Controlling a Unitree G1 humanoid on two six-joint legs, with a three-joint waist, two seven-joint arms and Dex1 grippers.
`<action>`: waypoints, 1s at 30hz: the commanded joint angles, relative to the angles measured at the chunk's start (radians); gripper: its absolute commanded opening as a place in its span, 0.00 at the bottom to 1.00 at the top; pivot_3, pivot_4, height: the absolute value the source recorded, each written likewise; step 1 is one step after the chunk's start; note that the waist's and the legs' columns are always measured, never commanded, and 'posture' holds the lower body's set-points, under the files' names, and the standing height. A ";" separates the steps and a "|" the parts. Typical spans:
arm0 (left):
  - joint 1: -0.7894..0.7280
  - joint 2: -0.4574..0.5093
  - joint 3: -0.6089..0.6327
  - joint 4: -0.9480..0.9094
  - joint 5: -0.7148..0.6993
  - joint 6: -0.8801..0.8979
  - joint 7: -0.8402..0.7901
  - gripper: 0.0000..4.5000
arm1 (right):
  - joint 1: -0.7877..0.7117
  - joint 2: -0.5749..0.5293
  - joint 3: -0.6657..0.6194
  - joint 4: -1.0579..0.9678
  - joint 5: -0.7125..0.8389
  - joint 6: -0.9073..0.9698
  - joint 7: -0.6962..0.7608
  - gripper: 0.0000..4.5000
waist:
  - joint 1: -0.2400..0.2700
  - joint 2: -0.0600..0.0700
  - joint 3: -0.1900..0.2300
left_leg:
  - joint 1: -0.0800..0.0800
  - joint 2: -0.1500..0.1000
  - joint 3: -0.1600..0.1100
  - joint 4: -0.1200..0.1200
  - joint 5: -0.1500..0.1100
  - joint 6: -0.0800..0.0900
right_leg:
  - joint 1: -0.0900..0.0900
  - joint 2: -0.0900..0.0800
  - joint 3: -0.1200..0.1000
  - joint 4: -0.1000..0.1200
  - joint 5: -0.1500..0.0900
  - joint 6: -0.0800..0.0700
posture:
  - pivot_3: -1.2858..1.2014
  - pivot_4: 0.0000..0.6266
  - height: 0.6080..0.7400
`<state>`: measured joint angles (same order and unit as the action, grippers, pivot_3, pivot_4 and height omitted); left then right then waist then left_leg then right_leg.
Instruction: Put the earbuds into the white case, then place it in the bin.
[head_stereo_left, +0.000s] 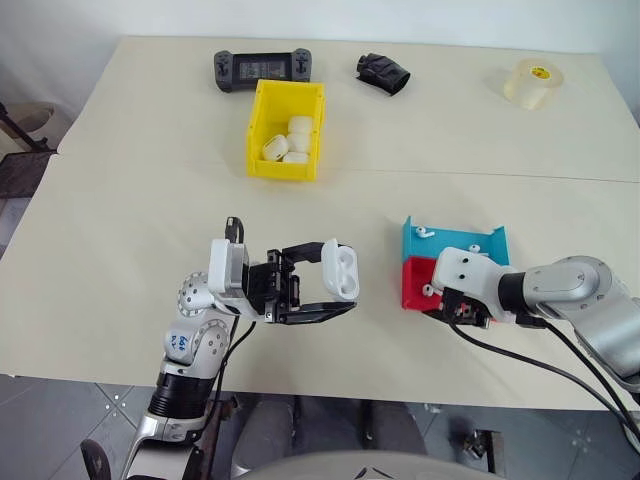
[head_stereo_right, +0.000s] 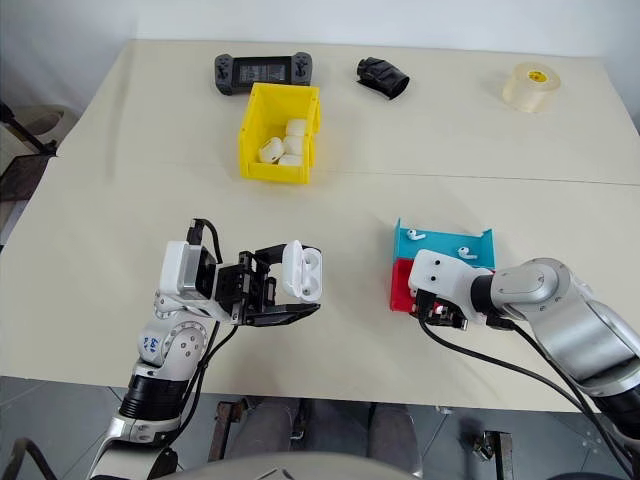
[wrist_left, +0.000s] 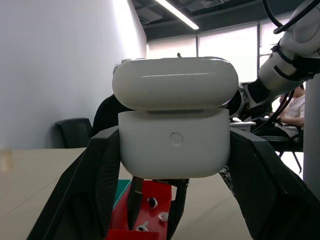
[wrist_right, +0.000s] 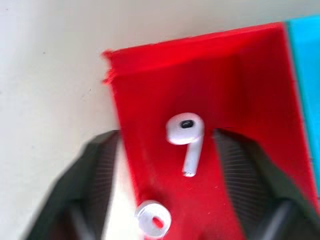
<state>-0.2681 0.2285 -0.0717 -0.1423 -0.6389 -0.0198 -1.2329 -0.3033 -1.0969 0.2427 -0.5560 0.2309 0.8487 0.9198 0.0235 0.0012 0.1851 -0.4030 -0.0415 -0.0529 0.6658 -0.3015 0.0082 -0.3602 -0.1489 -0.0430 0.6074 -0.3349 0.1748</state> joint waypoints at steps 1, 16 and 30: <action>-0.011 0.002 -0.005 -0.029 -0.006 -0.001 0.008 0.62 | -0.010 -0.011 -0.008 -0.023 -0.017 -0.007 0.006 0.50 | 0.000 0.000 0.000 | 0.000 0.000 0.000 0.000 0.000 0.000 | 0.000 0.000 0.000 0.000 0.000 0.000 | 0.52 0.24 1.00; -0.011 0.003 -0.007 -0.030 -0.005 -0.002 0.011 0.62 | -0.064 0.031 -0.014 -0.044 0.003 0.096 -0.001 0.50 | 0.000 0.000 0.000 | 0.000 0.000 0.000 0.000 0.000 0.000 | 0.000 0.000 0.000 0.000 0.000 0.000 | 0.52 0.24 1.00; 0.000 0.004 -0.010 -0.020 -0.004 -0.017 0.002 0.62 | -0.078 0.065 0.003 -0.051 0.001 0.177 -0.049 0.50 | 0.000 0.000 0.000 | 0.000 0.000 0.000 0.000 0.000 0.000 | 0.000 0.000 0.000 0.000 0.000 0.000 | 0.52 0.24 1.00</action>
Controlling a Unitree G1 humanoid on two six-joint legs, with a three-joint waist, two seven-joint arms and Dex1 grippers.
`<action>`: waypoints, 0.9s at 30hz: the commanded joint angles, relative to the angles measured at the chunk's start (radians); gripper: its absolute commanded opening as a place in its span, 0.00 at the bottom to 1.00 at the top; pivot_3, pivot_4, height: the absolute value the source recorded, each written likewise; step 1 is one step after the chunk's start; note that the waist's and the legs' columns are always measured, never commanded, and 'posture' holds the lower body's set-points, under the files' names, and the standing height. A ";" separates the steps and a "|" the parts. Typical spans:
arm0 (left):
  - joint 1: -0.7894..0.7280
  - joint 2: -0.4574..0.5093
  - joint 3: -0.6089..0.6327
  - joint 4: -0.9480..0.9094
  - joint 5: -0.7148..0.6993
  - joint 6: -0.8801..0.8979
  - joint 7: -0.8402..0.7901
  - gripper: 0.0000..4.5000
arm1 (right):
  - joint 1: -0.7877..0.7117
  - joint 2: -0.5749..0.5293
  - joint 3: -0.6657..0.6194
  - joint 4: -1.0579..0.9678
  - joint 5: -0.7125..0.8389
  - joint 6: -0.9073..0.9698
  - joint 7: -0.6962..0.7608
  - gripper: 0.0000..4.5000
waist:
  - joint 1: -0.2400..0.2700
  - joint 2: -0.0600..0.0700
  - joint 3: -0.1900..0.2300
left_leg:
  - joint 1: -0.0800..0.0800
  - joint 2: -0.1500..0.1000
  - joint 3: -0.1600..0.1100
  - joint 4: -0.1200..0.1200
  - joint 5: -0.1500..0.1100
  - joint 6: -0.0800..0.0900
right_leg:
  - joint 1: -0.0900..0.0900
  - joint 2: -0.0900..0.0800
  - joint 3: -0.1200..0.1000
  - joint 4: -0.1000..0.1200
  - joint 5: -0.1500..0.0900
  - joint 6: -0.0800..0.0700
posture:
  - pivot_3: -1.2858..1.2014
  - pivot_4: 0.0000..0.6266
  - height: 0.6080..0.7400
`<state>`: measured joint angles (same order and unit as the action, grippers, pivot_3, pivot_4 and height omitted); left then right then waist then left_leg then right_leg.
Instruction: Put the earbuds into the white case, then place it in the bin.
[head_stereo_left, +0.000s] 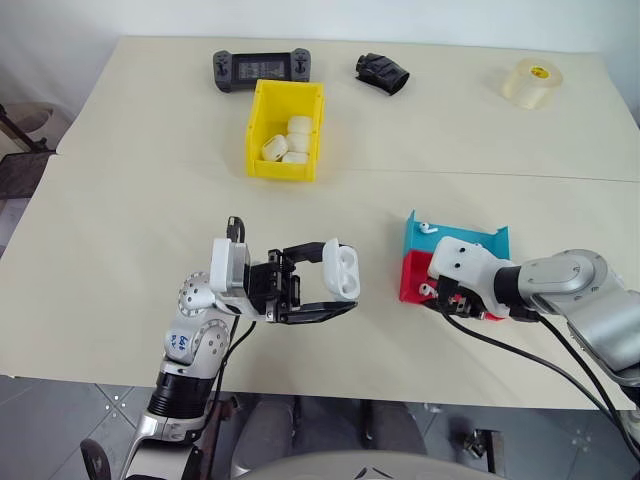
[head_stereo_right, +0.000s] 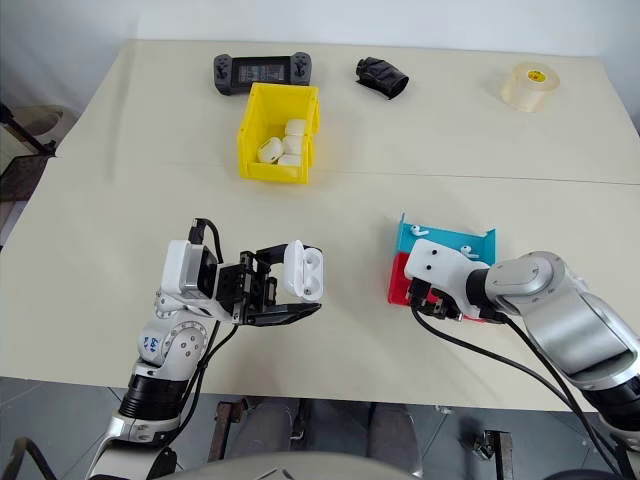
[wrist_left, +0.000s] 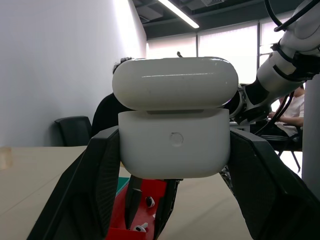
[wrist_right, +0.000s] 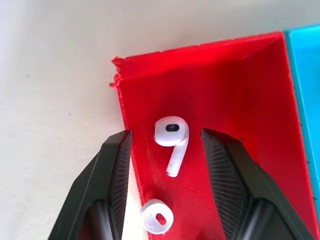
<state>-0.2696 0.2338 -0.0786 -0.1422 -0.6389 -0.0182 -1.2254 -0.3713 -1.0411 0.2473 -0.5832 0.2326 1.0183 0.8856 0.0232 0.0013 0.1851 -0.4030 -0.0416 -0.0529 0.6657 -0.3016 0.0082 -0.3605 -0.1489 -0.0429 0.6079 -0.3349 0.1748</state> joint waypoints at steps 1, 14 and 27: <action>0.003 -0.002 -0.002 -0.018 -0.004 -0.020 -0.008 0.62 | -0.011 0.012 0.000 -0.023 -0.003 0.009 -0.021 0.50 | 0.000 0.000 0.000 | 0.000 0.000 0.000 0.000 0.000 0.000 | 0.000 0.000 0.000 0.000 0.000 0.000 | 0.52 0.24 1.00; 0.007 -0.002 0.002 0.009 -0.003 -0.041 -0.033 0.62 | 0.000 0.038 0.011 -0.034 0.004 0.029 -0.053 0.23 | 0.000 0.000 0.000 | 0.000 0.000 0.000 0.000 0.000 0.000 | 0.000 0.000 0.000 0.000 0.000 0.000 | 0.52 0.24 1.00; 0.040 -0.008 0.015 0.087 -0.016 -0.086 -0.099 0.62 | 0.043 0.037 -0.137 -0.025 0.072 -0.028 -0.010 0.10 | 0.000 0.000 0.000 | 0.000 0.000 0.000 0.000 0.000 0.000 | 0.000 0.000 0.000 0.000 0.000 0.000 | 0.52 0.24 1.00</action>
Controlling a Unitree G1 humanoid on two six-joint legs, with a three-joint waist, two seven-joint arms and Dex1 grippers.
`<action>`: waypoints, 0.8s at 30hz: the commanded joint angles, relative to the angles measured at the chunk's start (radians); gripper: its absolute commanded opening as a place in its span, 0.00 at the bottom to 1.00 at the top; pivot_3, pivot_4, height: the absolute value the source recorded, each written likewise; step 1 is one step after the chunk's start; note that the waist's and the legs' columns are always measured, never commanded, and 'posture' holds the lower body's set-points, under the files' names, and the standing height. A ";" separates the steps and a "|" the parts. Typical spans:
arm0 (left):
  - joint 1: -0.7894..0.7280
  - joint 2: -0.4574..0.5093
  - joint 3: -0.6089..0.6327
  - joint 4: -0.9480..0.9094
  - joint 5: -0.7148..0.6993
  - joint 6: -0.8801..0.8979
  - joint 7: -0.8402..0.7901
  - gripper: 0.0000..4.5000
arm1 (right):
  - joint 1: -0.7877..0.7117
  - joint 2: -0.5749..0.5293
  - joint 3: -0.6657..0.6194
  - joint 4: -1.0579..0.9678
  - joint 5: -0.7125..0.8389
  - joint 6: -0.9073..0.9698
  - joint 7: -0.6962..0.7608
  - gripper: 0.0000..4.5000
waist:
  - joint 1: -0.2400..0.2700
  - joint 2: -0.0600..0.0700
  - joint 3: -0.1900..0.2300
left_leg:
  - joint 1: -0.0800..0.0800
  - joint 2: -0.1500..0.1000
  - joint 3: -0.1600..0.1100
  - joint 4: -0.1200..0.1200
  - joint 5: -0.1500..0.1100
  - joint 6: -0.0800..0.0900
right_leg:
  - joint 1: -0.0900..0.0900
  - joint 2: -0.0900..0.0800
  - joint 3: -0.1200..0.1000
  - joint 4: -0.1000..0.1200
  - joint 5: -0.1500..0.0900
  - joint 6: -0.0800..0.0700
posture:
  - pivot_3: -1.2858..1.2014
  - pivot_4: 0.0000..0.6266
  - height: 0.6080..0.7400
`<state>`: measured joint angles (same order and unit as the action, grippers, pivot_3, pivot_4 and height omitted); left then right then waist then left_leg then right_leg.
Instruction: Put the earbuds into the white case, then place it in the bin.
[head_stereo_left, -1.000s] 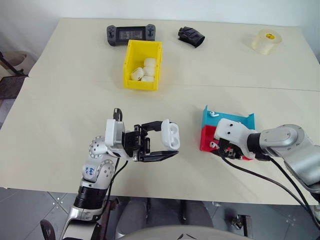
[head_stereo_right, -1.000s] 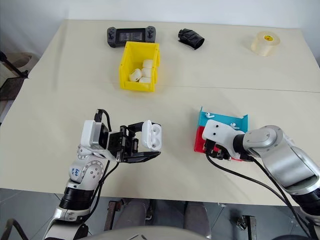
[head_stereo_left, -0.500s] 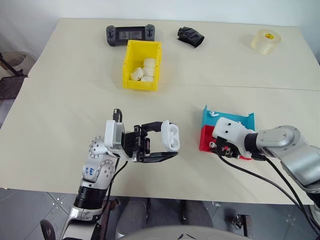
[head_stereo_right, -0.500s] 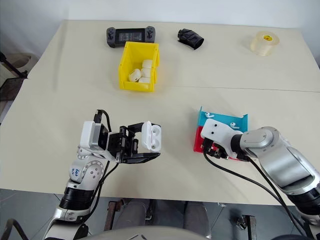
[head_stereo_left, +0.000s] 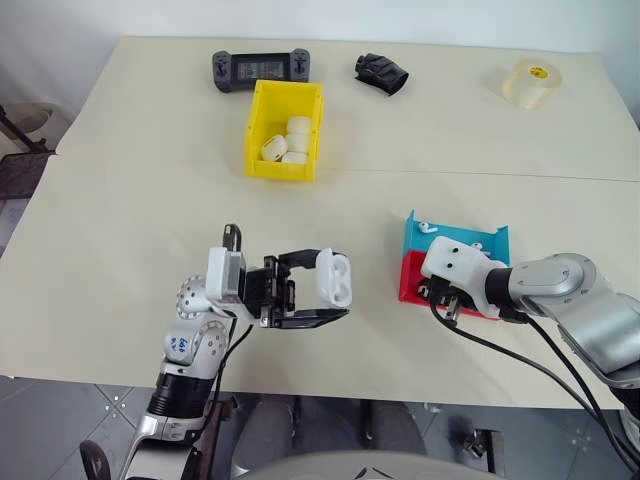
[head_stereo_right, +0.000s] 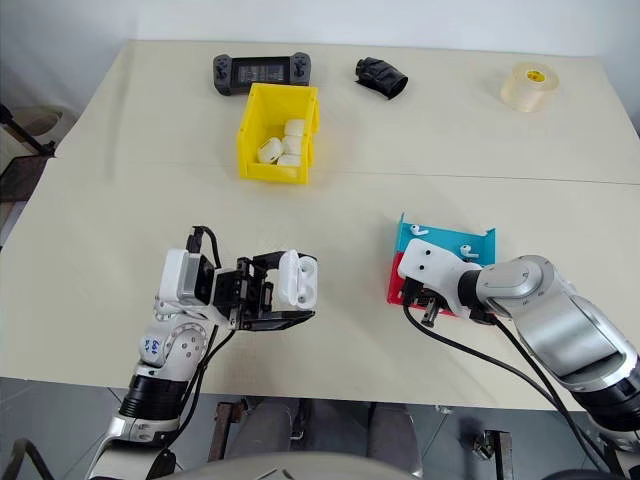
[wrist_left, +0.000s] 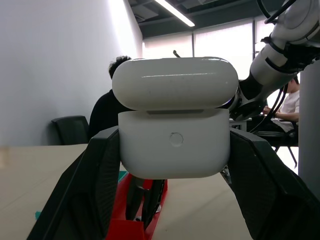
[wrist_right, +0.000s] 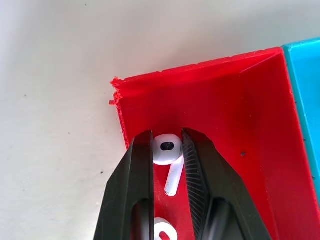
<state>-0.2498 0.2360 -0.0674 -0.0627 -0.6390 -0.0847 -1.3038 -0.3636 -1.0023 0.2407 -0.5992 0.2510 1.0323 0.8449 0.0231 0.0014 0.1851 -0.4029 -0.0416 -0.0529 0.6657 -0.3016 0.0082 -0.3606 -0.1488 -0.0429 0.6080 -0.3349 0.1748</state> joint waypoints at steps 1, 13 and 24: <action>0.024 -0.015 0.004 0.017 -0.019 -0.022 -0.026 0.62 | 0.053 -0.003 -0.174 -0.004 0.069 -0.065 0.040 0.10 | 0.001 0.000 0.000 | 0.000 0.000 0.000 0.000 0.000 0.000 | 0.000 0.000 0.000 0.000 0.000 0.000 | 0.52 0.24 1.00; -0.047 -0.072 -0.009 0.109 -0.051 -0.005 -0.135 0.62 | 0.254 0.370 -0.609 -0.088 0.539 -0.290 0.061 0.10 | 0.001 0.000 0.000 | 0.000 0.000 -0.001 0.000 0.000 0.000 | 0.002 0.001 -0.002 0.001 0.000 0.000 | 0.52 0.24 1.00; -0.155 -0.091 -0.011 0.142 -0.050 0.065 -0.144 0.62 | 0.333 0.711 -0.480 -0.242 0.651 -0.527 -0.161 0.10 | -0.003 0.001 0.000 | 0.001 -0.001 -0.002 0.000 0.000 0.000 | 0.000 0.001 -0.002 0.004 0.000 0.000 | 0.52 0.24 1.00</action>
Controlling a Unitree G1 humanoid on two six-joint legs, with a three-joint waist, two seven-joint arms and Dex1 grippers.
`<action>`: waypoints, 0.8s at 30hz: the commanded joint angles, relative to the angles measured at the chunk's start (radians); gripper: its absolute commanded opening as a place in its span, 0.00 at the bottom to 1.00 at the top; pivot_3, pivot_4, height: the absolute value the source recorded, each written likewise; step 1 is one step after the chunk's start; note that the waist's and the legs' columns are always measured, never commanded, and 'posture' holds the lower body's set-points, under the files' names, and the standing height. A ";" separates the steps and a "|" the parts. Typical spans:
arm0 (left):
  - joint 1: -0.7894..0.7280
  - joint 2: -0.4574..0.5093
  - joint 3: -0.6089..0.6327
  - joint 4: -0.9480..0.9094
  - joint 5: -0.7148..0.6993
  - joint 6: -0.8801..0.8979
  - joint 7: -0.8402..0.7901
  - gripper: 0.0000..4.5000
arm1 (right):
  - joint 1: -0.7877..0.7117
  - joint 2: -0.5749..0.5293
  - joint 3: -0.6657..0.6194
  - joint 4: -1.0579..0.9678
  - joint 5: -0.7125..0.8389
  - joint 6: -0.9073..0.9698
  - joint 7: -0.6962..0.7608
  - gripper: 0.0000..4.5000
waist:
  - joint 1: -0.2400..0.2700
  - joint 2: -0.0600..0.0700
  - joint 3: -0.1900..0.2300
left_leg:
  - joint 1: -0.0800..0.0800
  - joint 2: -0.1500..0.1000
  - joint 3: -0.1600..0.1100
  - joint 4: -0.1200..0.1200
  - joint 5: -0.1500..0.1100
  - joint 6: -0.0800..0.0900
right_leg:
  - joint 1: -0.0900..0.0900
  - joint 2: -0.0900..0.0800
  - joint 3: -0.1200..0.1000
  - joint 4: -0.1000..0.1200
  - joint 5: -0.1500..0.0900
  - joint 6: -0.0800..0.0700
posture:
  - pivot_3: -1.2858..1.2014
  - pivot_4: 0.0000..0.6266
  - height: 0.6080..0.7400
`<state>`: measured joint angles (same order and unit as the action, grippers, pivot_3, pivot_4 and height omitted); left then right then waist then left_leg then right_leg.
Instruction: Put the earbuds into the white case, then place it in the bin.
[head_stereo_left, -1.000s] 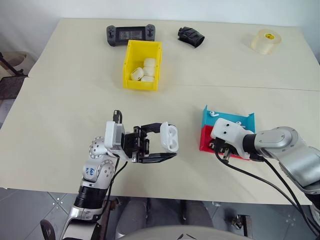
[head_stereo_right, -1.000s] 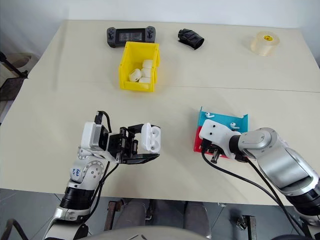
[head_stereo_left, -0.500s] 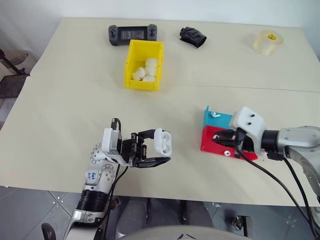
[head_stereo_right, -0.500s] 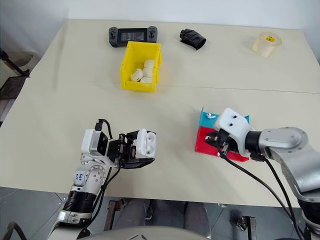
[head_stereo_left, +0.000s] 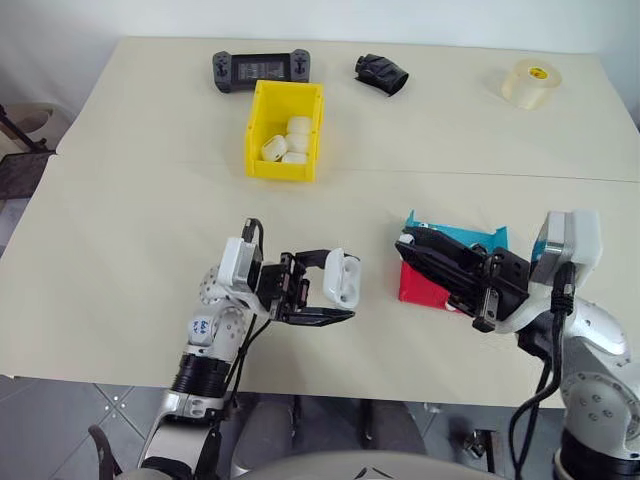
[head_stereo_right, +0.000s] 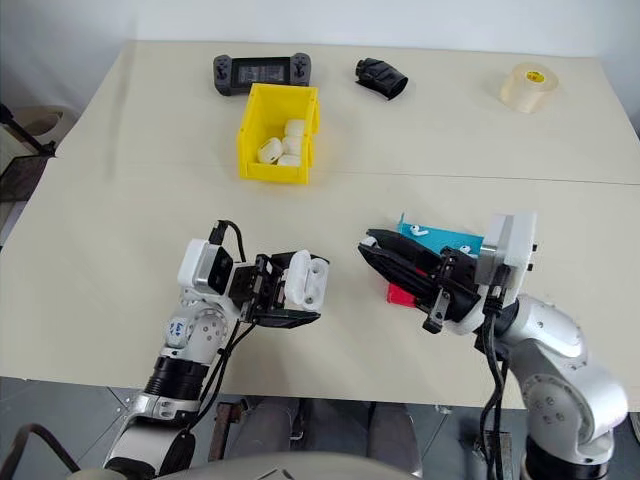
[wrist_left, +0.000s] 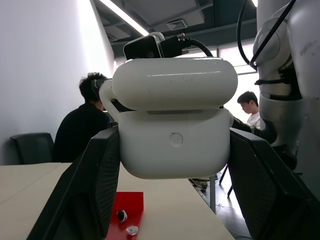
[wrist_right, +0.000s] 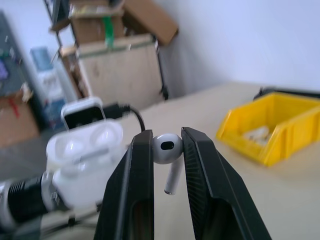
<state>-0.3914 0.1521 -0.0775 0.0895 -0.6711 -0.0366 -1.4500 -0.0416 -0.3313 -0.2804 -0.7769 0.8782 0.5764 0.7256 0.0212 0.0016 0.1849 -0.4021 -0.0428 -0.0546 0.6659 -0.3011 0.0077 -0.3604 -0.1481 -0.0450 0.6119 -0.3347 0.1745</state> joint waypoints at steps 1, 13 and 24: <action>-0.020 -0.010 -0.001 -0.010 -0.018 0.022 0.003 0.62 | 0.023 0.047 0.062 -0.073 0.019 -0.080 -0.046 0.10 | -0.001 0.000 0.000 | 0.000 0.000 0.000 0.000 0.000 0.000 | 0.000 0.000 0.000 0.000 0.000 0.000 | 0.52 0.24 1.00; -0.066 -0.016 0.008 -0.034 -0.028 0.096 0.027 0.62 | 0.082 0.131 0.297 -0.027 -0.133 -0.300 -0.039 0.10 | -0.004 0.000 0.000 | 0.000 -0.003 0.000 0.000 0.000 0.000 | -0.001 0.000 0.001 0.001 0.000 0.000 | 0.52 0.24 1.00; -0.111 -0.018 0.014 -0.093 -0.041 0.171 0.076 0.62 | 0.047 0.152 0.365 0.089 -0.231 -0.448 -0.045 0.10 | -0.008 0.000 0.000 | 0.001 -0.003 0.000 0.000 0.000 0.000 | -0.001 0.000 0.001 0.003 0.000 0.000 | 0.52 0.24 1.00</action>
<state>-0.4786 0.1392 -0.0613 0.0502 -0.6847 0.1325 -1.3798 0.0067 -0.1811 0.0784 -0.6939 0.6565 0.1468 0.6838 0.0134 0.0021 0.1846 -0.4013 -0.0461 -0.0546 0.6656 -0.3009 0.0074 -0.3617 -0.1479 -0.0442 0.6151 -0.3348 0.1743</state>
